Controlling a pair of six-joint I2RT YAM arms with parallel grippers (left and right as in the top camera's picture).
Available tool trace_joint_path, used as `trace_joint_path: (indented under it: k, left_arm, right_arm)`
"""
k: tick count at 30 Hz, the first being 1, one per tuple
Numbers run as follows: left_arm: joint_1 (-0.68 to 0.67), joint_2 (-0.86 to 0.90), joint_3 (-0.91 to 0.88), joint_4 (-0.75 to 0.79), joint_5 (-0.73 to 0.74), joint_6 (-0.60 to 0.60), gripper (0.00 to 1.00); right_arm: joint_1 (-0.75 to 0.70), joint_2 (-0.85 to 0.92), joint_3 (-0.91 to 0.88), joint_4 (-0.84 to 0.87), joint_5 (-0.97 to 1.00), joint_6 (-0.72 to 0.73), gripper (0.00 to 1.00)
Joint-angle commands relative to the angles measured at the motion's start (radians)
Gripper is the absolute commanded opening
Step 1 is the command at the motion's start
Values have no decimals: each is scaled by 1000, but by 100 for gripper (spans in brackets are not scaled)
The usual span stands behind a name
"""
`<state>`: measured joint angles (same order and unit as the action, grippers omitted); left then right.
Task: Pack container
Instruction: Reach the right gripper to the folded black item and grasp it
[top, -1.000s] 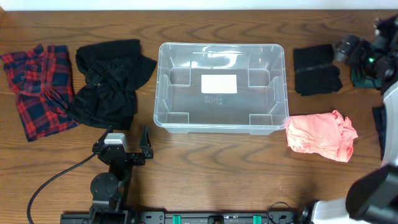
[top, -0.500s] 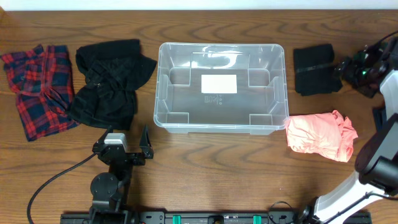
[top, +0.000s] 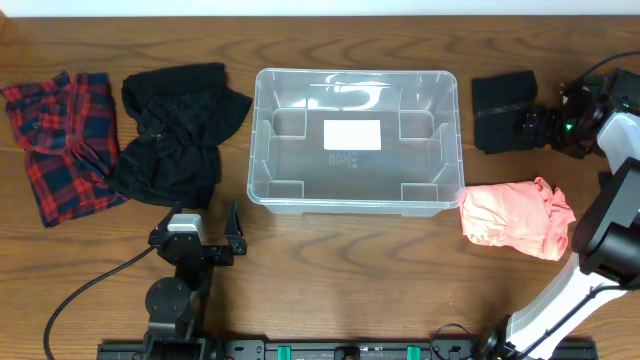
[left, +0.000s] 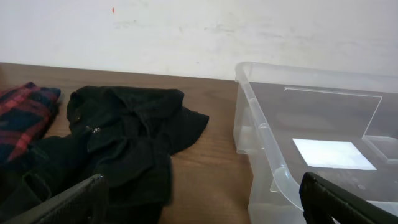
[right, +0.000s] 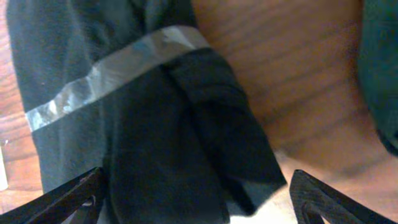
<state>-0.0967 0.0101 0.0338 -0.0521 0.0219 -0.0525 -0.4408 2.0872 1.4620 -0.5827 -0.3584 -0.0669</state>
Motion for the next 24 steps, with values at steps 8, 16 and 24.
trace_joint_path:
  k: [8, 16, 24]
  left_arm:
    - [-5, -5, -30, -19, -15, -2, 98]
    - [-5, -5, -30, -19, -15, -2, 98]
    - [-5, -5, -30, -19, -15, -2, 98]
  right_arm:
    - [21, 55, 19, 53, -42, -40, 86]
    - [26, 92, 19, 67, -48, -35, 72]
    - [25, 91, 19, 75, -84, -4, 8]
